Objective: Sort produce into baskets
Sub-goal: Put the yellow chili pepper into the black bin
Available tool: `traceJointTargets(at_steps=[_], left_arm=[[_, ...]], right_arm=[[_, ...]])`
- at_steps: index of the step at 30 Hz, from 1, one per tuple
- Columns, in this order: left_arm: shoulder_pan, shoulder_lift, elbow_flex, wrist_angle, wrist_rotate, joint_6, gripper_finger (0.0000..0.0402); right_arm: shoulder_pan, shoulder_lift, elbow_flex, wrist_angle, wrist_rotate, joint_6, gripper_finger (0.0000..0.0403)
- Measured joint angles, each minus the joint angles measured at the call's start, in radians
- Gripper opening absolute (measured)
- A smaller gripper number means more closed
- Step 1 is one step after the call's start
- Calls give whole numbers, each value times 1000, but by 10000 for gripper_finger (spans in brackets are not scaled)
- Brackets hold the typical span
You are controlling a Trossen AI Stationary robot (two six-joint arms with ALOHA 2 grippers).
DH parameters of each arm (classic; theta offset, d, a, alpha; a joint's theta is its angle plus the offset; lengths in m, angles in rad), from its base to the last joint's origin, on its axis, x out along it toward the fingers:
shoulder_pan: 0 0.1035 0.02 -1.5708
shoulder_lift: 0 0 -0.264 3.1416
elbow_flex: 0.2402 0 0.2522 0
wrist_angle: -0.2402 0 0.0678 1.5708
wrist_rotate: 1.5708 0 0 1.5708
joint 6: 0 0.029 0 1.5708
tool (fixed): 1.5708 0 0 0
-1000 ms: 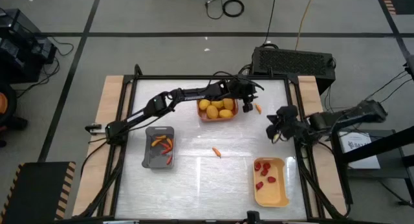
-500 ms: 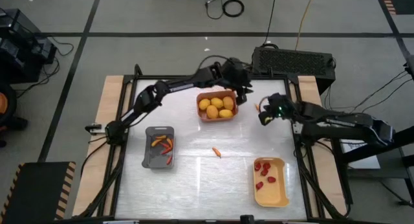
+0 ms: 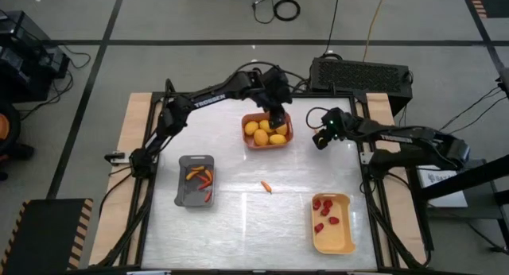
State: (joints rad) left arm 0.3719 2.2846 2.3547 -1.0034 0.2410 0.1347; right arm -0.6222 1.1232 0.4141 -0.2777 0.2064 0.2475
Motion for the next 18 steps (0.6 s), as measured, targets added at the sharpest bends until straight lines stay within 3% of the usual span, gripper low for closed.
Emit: traceJointTargets(at_steps=[4,8,13,18], left_arm=[[-2,-26,-7,-84,-33,-38,128],[-16,-81,-13,-123,-137,-77,127],[-56,-174,-12,-126,-252,-116,127],[-107,-221,-12,-158,-367,-139,127]], right_arm=[[-7,56,0,16,1,-8,216],[-3,110,1,59,-45,-25,239],[1,166,2,95,-98,-50,243],[2,191,4,99,-101,-50,219]])
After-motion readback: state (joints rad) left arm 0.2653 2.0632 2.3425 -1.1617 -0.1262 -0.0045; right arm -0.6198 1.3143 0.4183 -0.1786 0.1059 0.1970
